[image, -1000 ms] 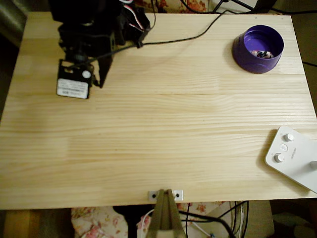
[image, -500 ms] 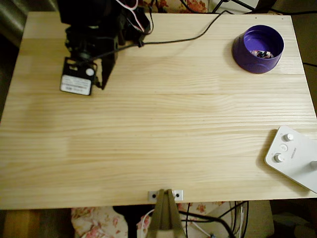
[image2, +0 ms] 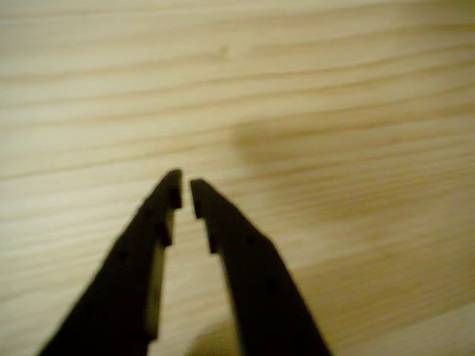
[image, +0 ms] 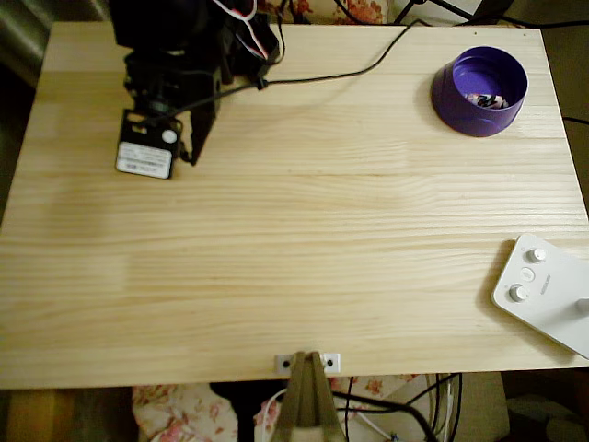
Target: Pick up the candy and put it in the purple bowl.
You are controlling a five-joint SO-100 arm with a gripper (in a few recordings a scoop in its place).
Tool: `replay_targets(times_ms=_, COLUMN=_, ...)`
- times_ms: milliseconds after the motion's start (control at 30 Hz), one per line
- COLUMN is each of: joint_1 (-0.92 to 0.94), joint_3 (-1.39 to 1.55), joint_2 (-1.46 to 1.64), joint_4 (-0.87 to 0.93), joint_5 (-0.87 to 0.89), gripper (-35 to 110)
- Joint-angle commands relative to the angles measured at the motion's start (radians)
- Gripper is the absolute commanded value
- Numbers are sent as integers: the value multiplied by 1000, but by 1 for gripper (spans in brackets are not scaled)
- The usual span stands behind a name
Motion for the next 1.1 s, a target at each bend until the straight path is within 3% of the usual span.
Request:
replay_targets(times_ms=0, joint_1=11, joint_3=-12, joint_2=11, joint_4=3, joint_5=18, gripper=-1)
replay_targets(times_ms=133, joint_1=6, joint_3=-11, joint_2=11, joint_4=-8, joint_5=91, gripper=-1)
replay_targets(times_ms=1067, joint_1=-6, joint_3=-9, joint_2=11, joint_4=-8, joint_5=80, gripper=-1)
